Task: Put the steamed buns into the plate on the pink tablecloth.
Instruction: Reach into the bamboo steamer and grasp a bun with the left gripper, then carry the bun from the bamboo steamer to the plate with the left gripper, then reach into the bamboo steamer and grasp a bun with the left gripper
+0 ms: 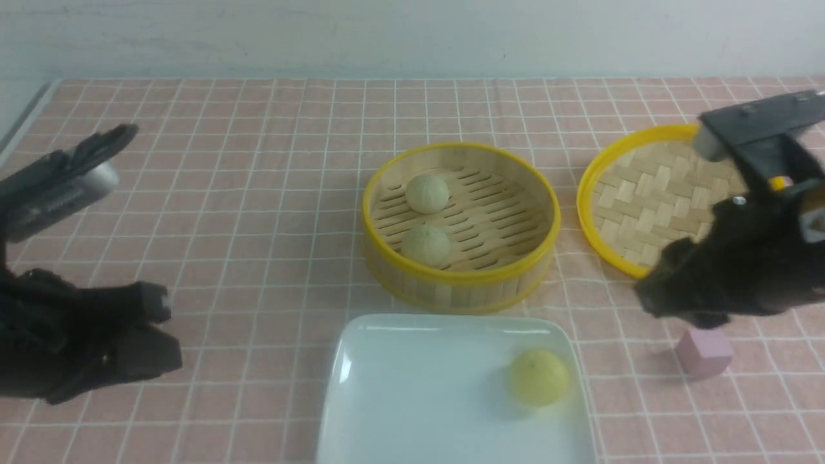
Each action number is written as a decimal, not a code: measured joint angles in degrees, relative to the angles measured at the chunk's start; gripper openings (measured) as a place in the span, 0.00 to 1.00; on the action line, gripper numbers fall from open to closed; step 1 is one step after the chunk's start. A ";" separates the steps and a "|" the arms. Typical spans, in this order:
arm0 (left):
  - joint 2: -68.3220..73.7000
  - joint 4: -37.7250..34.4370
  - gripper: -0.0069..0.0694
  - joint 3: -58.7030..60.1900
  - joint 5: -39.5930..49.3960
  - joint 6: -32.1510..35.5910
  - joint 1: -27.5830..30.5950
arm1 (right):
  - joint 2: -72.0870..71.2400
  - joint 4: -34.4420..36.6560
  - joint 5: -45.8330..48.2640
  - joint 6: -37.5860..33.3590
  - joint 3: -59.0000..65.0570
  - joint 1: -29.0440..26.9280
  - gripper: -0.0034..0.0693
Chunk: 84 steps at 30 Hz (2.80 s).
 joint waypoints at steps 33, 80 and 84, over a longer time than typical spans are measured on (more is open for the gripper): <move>71.80 24.75 0.38 -75.24 13.45 -18.60 -26.43 | -28.79 -8.30 2.20 0.00 20.86 0.00 0.07; 50.21 27.91 0.71 -43.69 4.66 -34.96 -40.38 | -28.79 -7.05 2.31 0.00 20.86 0.00 0.13; 50.86 31.42 0.41 -50.14 4.36 -35.75 -38.18 | -28.79 -6.94 2.31 0.00 20.86 0.00 0.13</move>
